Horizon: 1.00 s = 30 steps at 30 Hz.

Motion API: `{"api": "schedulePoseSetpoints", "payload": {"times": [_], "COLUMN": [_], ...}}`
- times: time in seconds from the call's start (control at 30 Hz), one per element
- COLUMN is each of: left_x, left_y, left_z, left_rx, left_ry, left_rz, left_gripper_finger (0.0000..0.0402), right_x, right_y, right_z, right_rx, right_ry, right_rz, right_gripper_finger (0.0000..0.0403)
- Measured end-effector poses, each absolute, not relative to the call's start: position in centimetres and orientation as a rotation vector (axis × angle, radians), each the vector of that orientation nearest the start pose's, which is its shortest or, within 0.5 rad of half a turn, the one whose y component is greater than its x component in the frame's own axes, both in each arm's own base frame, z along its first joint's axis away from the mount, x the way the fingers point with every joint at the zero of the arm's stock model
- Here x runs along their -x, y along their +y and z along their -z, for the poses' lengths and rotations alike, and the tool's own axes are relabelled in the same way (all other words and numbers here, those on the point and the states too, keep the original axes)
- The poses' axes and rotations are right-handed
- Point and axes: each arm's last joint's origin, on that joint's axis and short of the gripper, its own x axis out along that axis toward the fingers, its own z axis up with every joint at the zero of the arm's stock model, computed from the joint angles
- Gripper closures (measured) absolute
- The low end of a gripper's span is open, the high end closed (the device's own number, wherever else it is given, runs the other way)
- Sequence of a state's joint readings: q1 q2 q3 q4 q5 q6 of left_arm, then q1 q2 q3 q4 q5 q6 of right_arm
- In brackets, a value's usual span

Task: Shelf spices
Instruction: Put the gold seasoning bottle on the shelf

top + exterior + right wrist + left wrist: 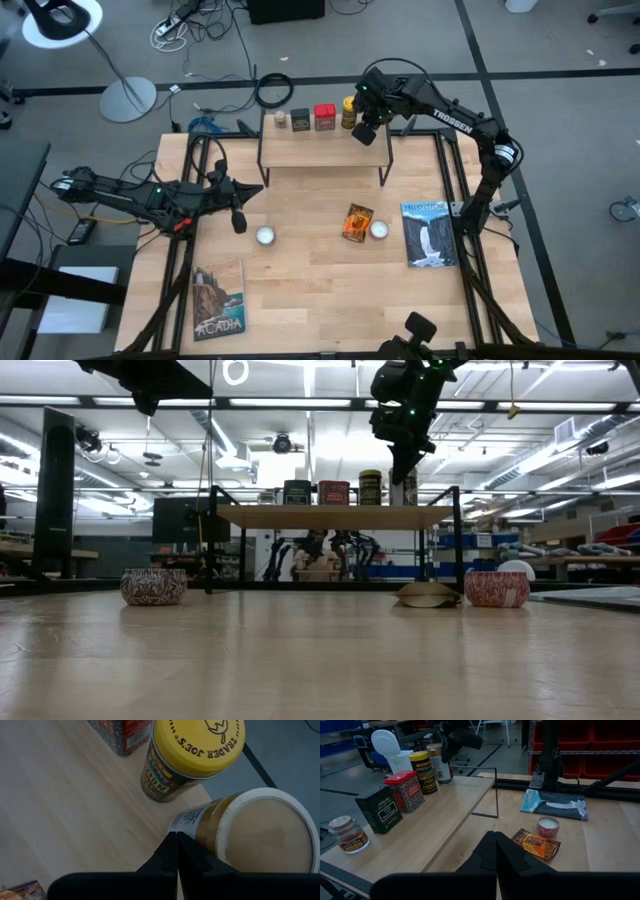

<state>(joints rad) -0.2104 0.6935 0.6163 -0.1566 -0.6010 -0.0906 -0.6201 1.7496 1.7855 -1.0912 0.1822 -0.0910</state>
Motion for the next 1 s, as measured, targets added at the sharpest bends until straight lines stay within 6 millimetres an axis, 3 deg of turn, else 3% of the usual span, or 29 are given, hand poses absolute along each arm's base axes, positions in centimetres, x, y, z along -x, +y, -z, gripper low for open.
{"api": "schedulePoseSetpoints", "payload": {"times": [0.8, 1.0], "left_x": [-15.51, -15.5], "left_y": [-1.64, -1.64], "left_z": [-29.19, -29.2], "left_rx": [-0.004, -0.004], "left_ry": [0.199, 0.198], "left_rz": [-0.398, -0.398], "left_gripper_finger": [0.0401, 0.0401], "right_x": [-28.18, -28.87], "right_y": [-21.91, -21.0], "right_z": [-34.84, -34.86], "right_rx": [-0.168, -0.154], "right_ry": [1.088, 1.086], "right_rz": [0.709, 0.673], "right_gripper_finger": [0.0403, 0.0403]}}
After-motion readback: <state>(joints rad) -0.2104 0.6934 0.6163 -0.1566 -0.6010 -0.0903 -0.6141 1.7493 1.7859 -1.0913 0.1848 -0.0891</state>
